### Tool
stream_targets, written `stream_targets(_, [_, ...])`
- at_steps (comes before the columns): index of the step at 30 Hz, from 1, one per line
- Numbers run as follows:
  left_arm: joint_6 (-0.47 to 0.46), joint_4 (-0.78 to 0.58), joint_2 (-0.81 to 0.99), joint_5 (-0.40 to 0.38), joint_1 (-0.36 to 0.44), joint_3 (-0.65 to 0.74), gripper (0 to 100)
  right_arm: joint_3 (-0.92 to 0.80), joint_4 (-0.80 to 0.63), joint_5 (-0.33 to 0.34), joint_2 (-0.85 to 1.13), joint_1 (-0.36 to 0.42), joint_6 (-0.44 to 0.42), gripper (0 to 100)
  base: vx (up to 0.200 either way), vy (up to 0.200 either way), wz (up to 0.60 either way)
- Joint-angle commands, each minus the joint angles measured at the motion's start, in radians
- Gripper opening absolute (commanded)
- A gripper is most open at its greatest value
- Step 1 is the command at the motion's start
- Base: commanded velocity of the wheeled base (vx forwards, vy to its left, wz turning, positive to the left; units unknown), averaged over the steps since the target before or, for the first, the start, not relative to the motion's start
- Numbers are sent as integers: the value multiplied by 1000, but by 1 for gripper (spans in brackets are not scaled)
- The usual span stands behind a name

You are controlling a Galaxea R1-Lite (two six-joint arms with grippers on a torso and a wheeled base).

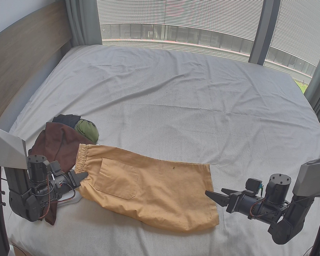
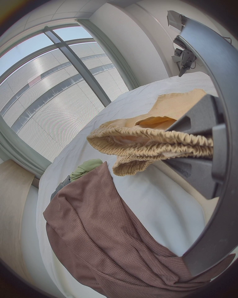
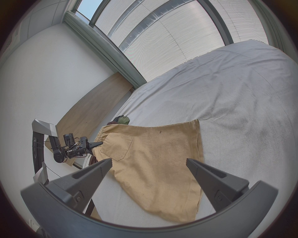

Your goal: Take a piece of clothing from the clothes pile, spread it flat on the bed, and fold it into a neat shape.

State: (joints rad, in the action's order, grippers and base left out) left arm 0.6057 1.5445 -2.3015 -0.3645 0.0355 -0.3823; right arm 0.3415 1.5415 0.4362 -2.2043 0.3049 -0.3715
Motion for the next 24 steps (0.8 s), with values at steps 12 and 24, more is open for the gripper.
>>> stream_targets(12, [8,-10,56,35,190,-81,0,-4,0,4,44,5,-1,100,0,0,0])
stream_targets(24, [8,-55,54,76,320,-167,0,-10,0,6,104,-1,-1,100,0,0,0])
